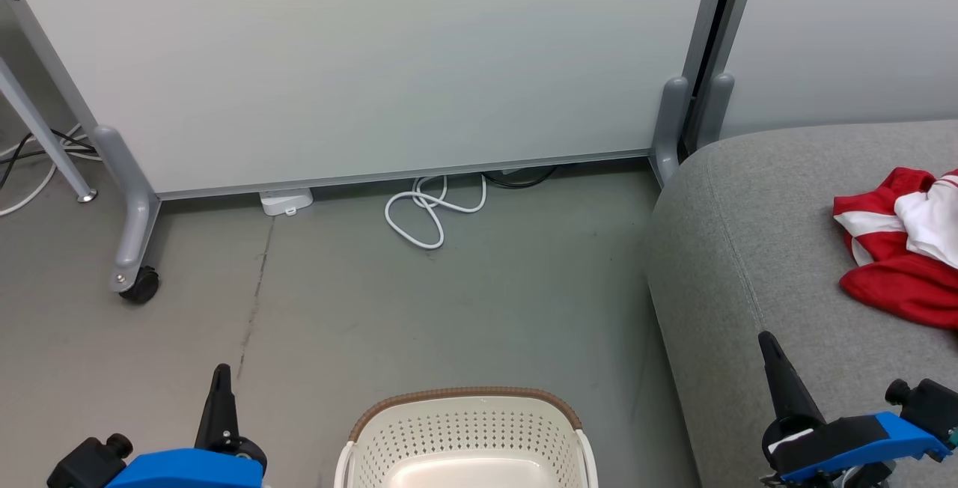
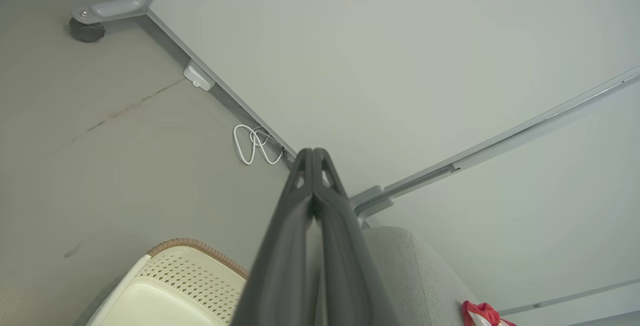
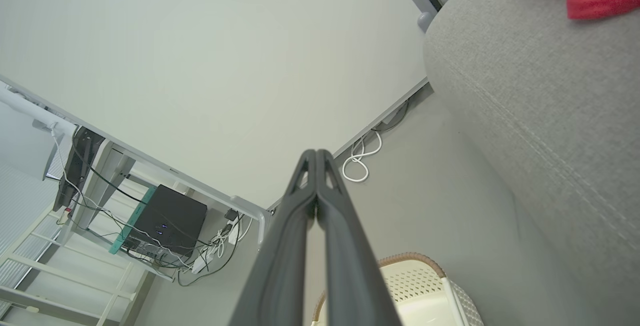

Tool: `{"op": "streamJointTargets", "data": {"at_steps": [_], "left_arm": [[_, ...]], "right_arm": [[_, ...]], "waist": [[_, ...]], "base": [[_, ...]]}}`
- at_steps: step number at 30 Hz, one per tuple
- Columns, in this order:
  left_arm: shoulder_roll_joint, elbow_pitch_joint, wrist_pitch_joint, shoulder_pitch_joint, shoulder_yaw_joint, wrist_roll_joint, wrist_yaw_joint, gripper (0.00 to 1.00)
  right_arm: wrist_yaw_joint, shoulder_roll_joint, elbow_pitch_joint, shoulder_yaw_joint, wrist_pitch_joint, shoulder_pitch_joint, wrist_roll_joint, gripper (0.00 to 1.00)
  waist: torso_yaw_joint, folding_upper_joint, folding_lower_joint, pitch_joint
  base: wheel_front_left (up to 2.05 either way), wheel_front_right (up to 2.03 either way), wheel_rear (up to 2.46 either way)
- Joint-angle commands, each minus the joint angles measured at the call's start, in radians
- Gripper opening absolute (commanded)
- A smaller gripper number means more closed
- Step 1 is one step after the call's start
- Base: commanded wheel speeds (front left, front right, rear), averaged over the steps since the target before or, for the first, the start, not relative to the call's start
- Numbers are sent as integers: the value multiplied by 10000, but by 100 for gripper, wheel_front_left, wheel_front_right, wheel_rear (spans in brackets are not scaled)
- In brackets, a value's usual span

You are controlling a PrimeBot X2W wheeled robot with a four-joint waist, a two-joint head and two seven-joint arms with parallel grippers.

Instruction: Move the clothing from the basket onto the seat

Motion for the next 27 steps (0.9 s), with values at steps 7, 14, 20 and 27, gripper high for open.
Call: {"op": "streamJointTargets", "data": {"at_steps": [7, 14, 20, 27], "left_arm": [[0, -227, 260, -428, 190, -919, -74, 0], [-26, -281, 464, -515, 272, -1601, -93, 0], [-48, -333, 629, -613, 356, -2159, -108, 0], [-69, -386, 811, -693, 446, -2762, -125, 0]], "right_arm": [[3, -13, -45, -107, 150, -377, 1096, 0], [3, -14, -14, -170, 244, -456, 1898, 0], [3, -14, 13, -226, 314, -530, 2549, 0], [3, -14, 43, -281, 406, -591, 3264, 0]], "waist": [[-21, 0, -1, 12], [-42, 0, -1, 23], [-60, 0, -1, 33], [-80, 0, -1, 45]], "base": [[0, 0, 0], [0, 0, 0], [0, 0, 0], [0, 0, 0]]}}
